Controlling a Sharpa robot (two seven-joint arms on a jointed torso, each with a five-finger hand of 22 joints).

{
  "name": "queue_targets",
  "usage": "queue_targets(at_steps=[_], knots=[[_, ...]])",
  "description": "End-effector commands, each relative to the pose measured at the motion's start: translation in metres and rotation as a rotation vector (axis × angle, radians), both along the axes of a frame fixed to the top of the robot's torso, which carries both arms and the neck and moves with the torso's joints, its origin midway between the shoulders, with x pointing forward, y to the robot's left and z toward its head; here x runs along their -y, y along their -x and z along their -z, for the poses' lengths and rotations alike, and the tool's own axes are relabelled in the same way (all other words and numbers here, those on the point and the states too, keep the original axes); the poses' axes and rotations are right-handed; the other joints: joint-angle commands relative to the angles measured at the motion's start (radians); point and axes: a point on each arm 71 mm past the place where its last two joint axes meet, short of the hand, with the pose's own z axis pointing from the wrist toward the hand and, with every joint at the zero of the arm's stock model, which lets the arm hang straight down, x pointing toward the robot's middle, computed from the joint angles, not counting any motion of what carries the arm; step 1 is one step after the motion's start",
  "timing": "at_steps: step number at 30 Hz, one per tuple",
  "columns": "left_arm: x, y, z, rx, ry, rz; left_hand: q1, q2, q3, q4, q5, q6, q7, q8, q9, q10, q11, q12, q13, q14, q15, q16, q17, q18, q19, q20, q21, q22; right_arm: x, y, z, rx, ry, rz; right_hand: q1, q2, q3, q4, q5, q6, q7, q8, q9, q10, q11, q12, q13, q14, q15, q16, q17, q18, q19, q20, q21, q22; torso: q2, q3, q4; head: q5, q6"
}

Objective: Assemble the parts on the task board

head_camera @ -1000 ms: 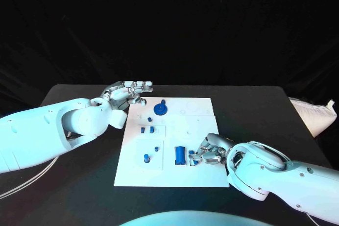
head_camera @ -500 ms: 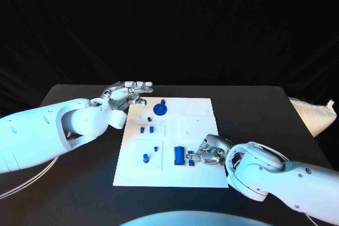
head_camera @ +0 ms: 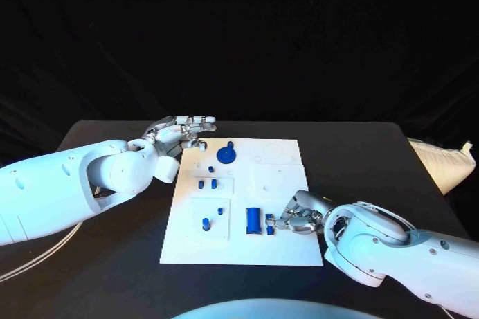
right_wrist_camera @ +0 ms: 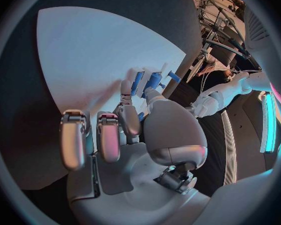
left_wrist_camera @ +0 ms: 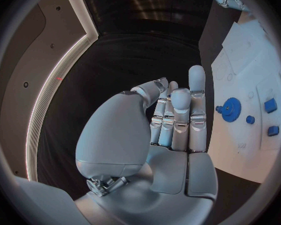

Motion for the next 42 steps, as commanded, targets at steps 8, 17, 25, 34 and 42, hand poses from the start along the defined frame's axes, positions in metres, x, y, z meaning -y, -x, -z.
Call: queue_targets(at_steps=[8, 17, 25, 34, 42], knots=[[-0.002, -0.002, 0.002, 0.016, 0.004, -0.003, -0.007, 0.009, -0.004, -0.006, 0.003, -0.008, 0.001, 0.008, -0.001, -0.013, 0.002, 0.01, -0.002, -0.013, 0.003, -0.013, -0.015, 0.018, -0.008, 0.002, -0.008, -0.001, 0.025, -0.022, -0.018, 0.045, -0.363, 0.046, 0.173, -0.003, -0.031, -0.074, 0.023, -0.15, 0.058, -0.078, -0.032, 0.001, 0.044, -0.149, 0.016, 0.086, 0.034, -0.031, 0.176, -0.003, 0.029, 0.022, -0.043, 0.1, -0.012, -0.001, -0.007, -0.004, 0.014], [-0.002, -0.01, 0.016, 0.019, 0.029, -0.053, -0.066, 0.005, -0.081, 0.027, -0.026, -0.017, -0.007, 0.015, -0.001, -0.032, 0.006, 0.022, -0.01, -0.192, 0.018, -0.235, -0.211, 0.018, -0.138, 0.022, -0.14, -0.08, 0.057, -0.075, -0.03, 0.08, -0.727, 0.224, 0.319, 0.016, -0.022, -0.158, -0.025, -0.212, 0.086, -0.079, -0.075, -0.141, 0.065, -0.562, -0.204, 0.027, 0.052, -0.203, -0.045, 0.045, -0.073, 0.044, -0.221, -0.102, -0.055, -0.0023, -0.0169, -0.01, 0.036], [-0.003, -0.014, 0.027, 0.008, 0.033, -0.078, -0.041, 0.029, -0.124, 0.02, -0.025, -0.011, 0.0, 0.021, -0.002, -0.025, 0.011, 0.017, -0.013, -0.157, 0.028, -0.429, -0.321, 0.02, -0.147, 0.033, -0.241, -0.178, 0.05, -0.085, -0.038, 0.231, -0.55, 0.093, 0.366, 0.003, -0.019, -0.209, -0.062, -0.137, 0.062, -0.032, -0.076, -0.068, 0.046, -0.379, -0.133, 0.07, 0.039, -0.107, 0.082, 0.018, -0.007, 0.035, -0.128, 0.007, -0.074, -0.0015, -0.0162, -0.006, 0.04], [-0.002, -0.014, 0.03, 0.001, 0.038, -0.076, -0.028, 0.038, -0.135, 0.012, -0.023, -0.004, 0.002, 0.023, -0.002, -0.019, 0.009, 0.018, -0.013, -0.121, 0.023, -0.443, -0.328, 0.02, -0.12, 0.027, -0.244, -0.191, 0.01, -0.055, -0.027, 0.246, -0.236, -0.081, 0.32, 0.002, -0.071, -0.207, -0.144, -0.071, 0.015, 0.079, -0.007, 0.003, 0.009, -0.131, -0.004, 0.084, 0.007, -0.055, 0.15, 0.002, 0.027, 0.005, -0.067, 0.077, -0.075, -0.0017, -0.0131, -0.004, 0.027], [0.0, -0.013, 0.03, -0.001, 0.042, -0.068, -0.025, 0.04, -0.137, 0.009, -0.022, -0.002, 0.002, 0.024, -0.002, -0.016, 0.008, 0.019, -0.013, -0.112, 0.022, -0.442, -0.327, 0.02, -0.113, 0.025, -0.242, -0.192, -0.007, -0.038, -0.018, 0.286, -0.118, -0.102, 0.312, 0.018, -0.107, -0.219, -0.147, -0.136, -0.012, 0.257, 0.173, 0.043, -0.014, 0.06, 0.098, 0.089, -0.012, -0.031, 0.182, -0.007, 0.042, -0.013, -0.035, 0.116, -0.073, -0.0008, -0.0126, 0.0, 0.016]])
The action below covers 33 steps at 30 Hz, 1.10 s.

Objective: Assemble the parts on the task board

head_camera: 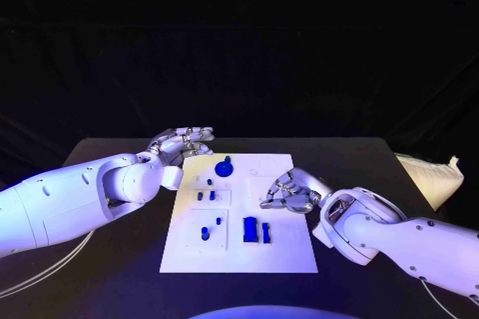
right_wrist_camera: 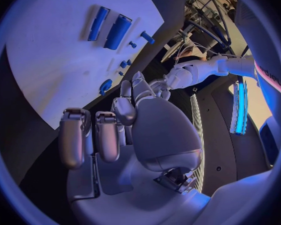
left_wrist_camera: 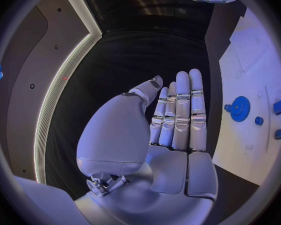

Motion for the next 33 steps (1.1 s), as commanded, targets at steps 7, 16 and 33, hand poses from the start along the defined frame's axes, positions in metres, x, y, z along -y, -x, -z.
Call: queue_targets(at_steps=[7, 16, 33], knots=[[0.004, 0.002, -0.002, 0.008, 0.022, 0.014, 0.006, 0.005, -0.007, 0.0, 0.002, 0.009, -0.003, 0.005, -0.001, 0.011, -0.001, -0.002, -0.001, 0.009, -0.002, 0.0, 0.001, 0.004, 0.01, 0.0, -0.001, -0.002, -0.015, 0.01, 0.008, 0.104, 0.213, -0.004, -0.007, 0.003, -0.03, -0.004, -0.017, -0.049, -0.013, 0.105, 0.108, 0.093, -0.054, 0.234, 0.242, 0.092, -0.014, 0.017, 0.198, -0.018, 0.049, -0.011, 0.021, 0.134, 0.003, 0.0005, 0.0012, 0.004, -0.016], [0.005, 0.003, -0.002, 0.005, 0.024, 0.02, 0.008, 0.005, -0.008, -0.002, 0.002, 0.009, -0.003, 0.005, -0.001, 0.011, -0.001, -0.003, -0.001, 0.012, -0.003, 0.0, 0.001, 0.004, 0.013, -0.001, 0.0, -0.002, -0.03, 0.017, 0.018, 0.107, 0.262, -0.051, -0.005, -0.005, -0.044, -0.008, -0.02, -0.057, -0.017, 0.138, 0.137, 0.099, -0.058, 0.267, 0.258, 0.094, -0.017, 0.024, 0.207, -0.021, 0.053, -0.015, 0.029, 0.144, 0.005, 0.0011, 0.0028, 0.008, -0.026], [0.005, 0.005, -0.003, -0.002, 0.023, 0.022, 0.011, 0.005, -0.008, -0.004, 0.003, 0.009, -0.003, 0.005, -0.001, 0.01, -0.001, -0.003, -0.001, 0.014, -0.004, 0.001, 0.002, 0.004, 0.015, -0.002, 0.001, -0.002, -0.046, 0.027, 0.03, 0.088, 0.299, -0.117, -0.005, -0.009, -0.053, -0.009, -0.02, -0.063, -0.019, 0.153, 0.151, 0.101, -0.06, 0.276, 0.263, 0.095, -0.019, 0.026, 0.211, -0.022, 0.054, -0.016, 0.033, 0.148, 0.005, 0.0009, 0.0039, 0.012, -0.037]])
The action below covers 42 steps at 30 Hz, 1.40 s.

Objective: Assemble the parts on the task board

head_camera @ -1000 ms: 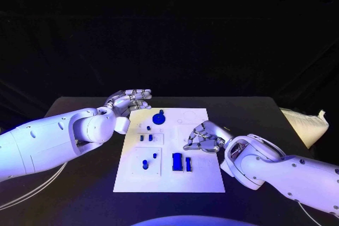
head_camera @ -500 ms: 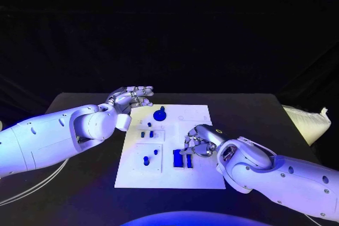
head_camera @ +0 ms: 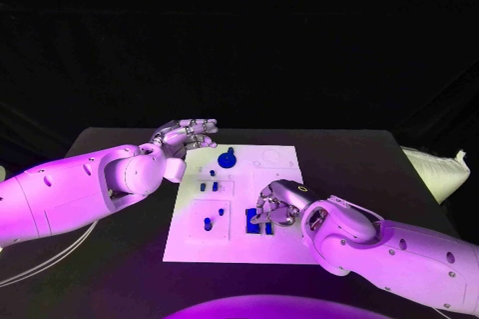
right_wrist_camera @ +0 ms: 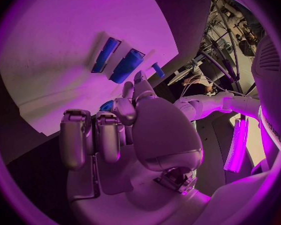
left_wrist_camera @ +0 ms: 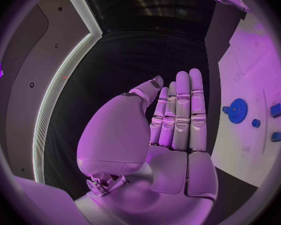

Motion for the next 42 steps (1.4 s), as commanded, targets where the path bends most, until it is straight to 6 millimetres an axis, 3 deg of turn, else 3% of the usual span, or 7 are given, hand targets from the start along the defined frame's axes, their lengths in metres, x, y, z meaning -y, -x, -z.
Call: queue_targets(at_steps=[1, 33, 38, 42], knots=[[0.002, 0.001, -0.001, 0.002, 0.014, 0.01, 0.01, 0.004, -0.006, -0.001, 0.003, 0.005, 0.001, 0.005, -0.001, 0.007, 0.002, -0.003, -0.001, 0.01, 0.0, 0.001, 0.002, 0.004, 0.008, -0.002, 0.001, -0.002, -0.002, 0.002, 0.002, 0.003, 0.045, -0.029, 0.0, -0.006, -0.007, -0.001, -0.005, -0.008, 0.0, 0.003, 0.001, 0.103, -0.051, 0.27, 0.263, 0.094, -0.005, 0.004, 0.212, -0.015, 0.055, -0.009, 0.006, 0.149, 0.0, -0.0001, -0.0005, 0.001, -0.002], [-0.001, 0.001, -0.001, -0.005, 0.008, 0.005, 0.013, 0.004, -0.006, -0.004, 0.003, 0.003, 0.002, 0.004, -0.002, 0.006, 0.003, -0.005, -0.002, 0.012, -0.001, 0.0, 0.002, 0.003, 0.01, -0.003, 0.002, -0.002, -0.004, 0.0, 0.012, 0.028, 0.119, -0.033, 0.022, 0.009, -0.004, -0.01, -0.005, -0.017, -0.004, 0.024, 0.019, 0.105, -0.055, 0.284, 0.271, 0.096, -0.007, 0.009, 0.22, -0.017, 0.058, -0.012, 0.013, 0.158, 0.001, 0.0016, 0.0009, 0.002, -0.005], [-0.001, 0.001, -0.001, -0.006, 0.008, 0.005, 0.013, 0.004, -0.006, -0.004, 0.003, 0.003, 0.002, 0.004, -0.002, 0.006, 0.003, -0.005, -0.002, 0.012, -0.001, 0.0, 0.002, 0.003, 0.01, -0.003, 0.002, -0.002, -0.003, 0.002, 0.008, 0.049, 0.061, -0.029, 0.011, 0.013, -0.008, -0.003, -0.005, -0.02, -0.003, 0.028, 0.023, 0.104, -0.054, 0.281, 0.269, 0.095, -0.007, 0.008, 0.218, -0.016, 0.057, -0.012, 0.011, 0.156, 0.001, 0.0018, 0.0007, 0.002, -0.003], [-0.002, 0.001, -0.001, -0.008, 0.007, 0.005, 0.013, 0.005, -0.006, -0.004, 0.003, 0.002, 0.002, 0.004, -0.002, 0.005, 0.003, -0.005, -0.002, 0.012, -0.001, 0.0, 0.002, 0.003, 0.01, -0.004, 0.002, -0.002, 0.001, 0.002, 0.0, 0.027, -0.107, 0.009, -0.013, 0.015, -0.017, 0.014, -0.004, -0.03, -0.001, 0.029, 0.027, 0.101, -0.052, 0.269, 0.263, 0.094, -0.006, 0.003, 0.211, -0.014, 0.052, -0.012, 0.003, 0.146, 0.002, 0.0013, 0.0014, 0.002, -0.003]])
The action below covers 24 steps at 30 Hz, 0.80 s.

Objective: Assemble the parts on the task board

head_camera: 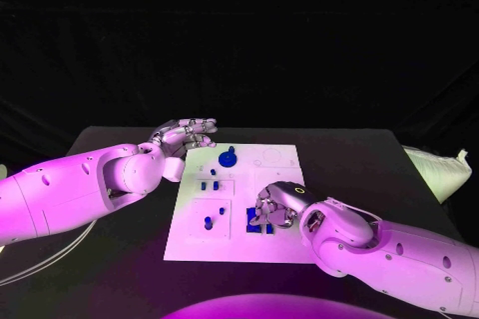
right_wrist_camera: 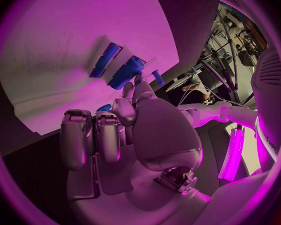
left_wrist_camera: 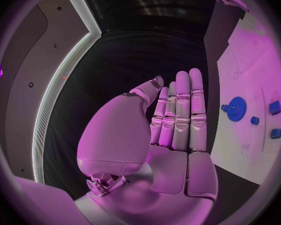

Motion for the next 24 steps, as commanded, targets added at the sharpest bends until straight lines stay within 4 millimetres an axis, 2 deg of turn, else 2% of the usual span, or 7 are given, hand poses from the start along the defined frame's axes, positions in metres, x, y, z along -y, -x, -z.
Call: queue_targets(at_steps=[1, 5, 8, 13, 17, 21, 24], knots=[[0.001, 0.0, -0.001, 0.001, 0.01, 0.006, 0.01, 0.001, -0.004, -0.001, 0.003, 0.002, 0.002, 0.004, -0.001, 0.005, 0.003, -0.005, -0.001, 0.005, 0.0, 0.0, 0.001, 0.003, 0.007, 0.0, 0.002, -0.001, 0.006, 0.0, -0.005, -0.03, -0.183, 0.051, -0.027, 0.005, -0.003, 0.016, 0.003, -0.014, 0.001, 0.002, 0.002, 0.103, -0.048, 0.245, 0.246, 0.092, -0.008, -0.001, 0.209, -0.013, 0.051, -0.004, -0.007, 0.143, 0.001, -0.0003, 0.0003, 0.0, 0.001], [-0.001, 0.0, 0.0, -0.001, 0.008, 0.004, 0.01, 0.001, -0.004, -0.001, 0.003, 0.002, 0.002, 0.004, -0.001, 0.005, 0.003, -0.005, -0.001, 0.005, 0.0, 0.0, 0.001, 0.003, 0.007, 0.0, 0.002, -0.001, 0.012, -0.003, -0.013, -0.07, -0.33, 0.096, -0.048, 0.006, -0.012, 0.034, 0.004, -0.034, 0.008, -0.003, 0.003, 0.092, -0.042, 0.214, 0.231, 0.091, -0.004, -0.003, 0.206, -0.01, 0.046, -0.001, -0.015, 0.133, -0.002, -0.0014, -0.0025, -0.002, 0.004], [0.0, 0.0, 0.0, -0.002, 0.008, 0.005, 0.01, 0.002, -0.003, -0.002, 0.004, 0.002, 0.003, 0.004, -0.001, 0.005, 0.003, -0.005, -0.001, 0.005, 0.0, 0.0, 0.001, 0.003, 0.007, 0.0, 0.002, -0.001, 0.019, -0.007, -0.017, -0.11, -0.39, 0.132, -0.069, -0.002, -0.026, 0.048, 0.005, -0.054, 0.017, -0.014, 0.0, 0.083, -0.035, 0.191, 0.219, 0.092, 0.002, -0.003, 0.207, -0.01, 0.045, 0.003, -0.017, 0.131, -0.004, -0.003, -0.0005, -0.007, 0.007], [0.001, -0.001, 0.0, -0.004, 0.005, 0.004, 0.01, 0.0, -0.005, -0.003, 0.004, -0.003, 0.006, 0.001, -0.002, -0.001, 0.007, -0.009, -0.002, -0.016, 0.007, -0.014, -0.003, 0.0, -0.008, 0.002, -0.007, -0.006, 0.039, -0.022, -0.019, -0.2, -0.477, 0.209, -0.069, 0.005, -0.034, 0.06, 0.007, -0.091, 0.037, -0.049, -0.016, 0.05, -0.018, 0.101, 0.174, 0.088, 0.016, -0.014, 0.191, -0.004, 0.034, 0.015, -0.036, 0.11, -0.007, -0.0035, -0.004, -0.012, 0.014], [0.002, -0.003, 0.001, 0.001, 0.005, -0.001, 0.008, 0.001, -0.004, -0.002, 0.005, -0.01, 0.013, -0.002, -0.002, -0.009, 0.018, -0.016, -0.002, -0.098, 0.03, -0.08, -0.033, -0.011, -0.085, 0.016, -0.051, -0.028, 0.06, -0.045, -0.022, -0.288, -0.606, 0.277, -0.026, 0.033, -0.023, 0.043, 0.017, -0.136, 0.061, -0.102, -0.042, -0.006, 0.003, -0.041, 0.1, 0.077, 0.033, -0.047, 0.146, 0.007, 0.011, 0.029, -0.074, 0.068, -0.02, -0.0084, -0.0131, -0.019, 0.03], [0.004, -0.009, 0.002, 0.046, 0.007, -0.03, 0.009, 0.011, 0.012, -0.001, 0.005, -0.009, 0.008, -0.002, -0.001, -0.006, 0.022, -0.027, -0.003, -0.13, 0.045, -0.19, -0.086, -0.014, -0.143, 0.033, -0.095, -0.059, 0.08, -0.071, -0.028, -0.366, -0.812, 0.316, 0.038, 0.07, 0.003, 0.006, 0.037, -0.145, 0.075, -0.15, -0.073, -0.039, 0.013, -0.132, 0.042, 0.07, 0.043, -0.072, 0.113, 0.011, 0.002, 0.042, -0.089, 0.053, -0.037, -0.0129, -0.02, -0.029, 0.063], [0.002, -0.015, 0.004, 0.085, 0.005, -0.069, 0.007, 0.013, 0.025, 0.0, 0.005, -0.007, 0.002, -0.007, -0.001, -0.001, 0.021, -0.047, -0.004, -0.115, 0.055, -0.271, -0.121, -0.008, -0.16, 0.045, -0.119, -0.084, 0.092, -0.089, -0.032, -0.363, -0.938, 0.361, 0.054, 0.081, 0.007, -0.012, 0.038, -0.163, 0.098, -0.214, -0.12, -0.126, 0.032, -0.356, -0.093, 0.034, 0.058, -0.175, -0.012, 0.036, -0.056, 0.055, -0.188, -0.051, -0.046, -0.0105, -0.0221, -0.03, 0.088]])
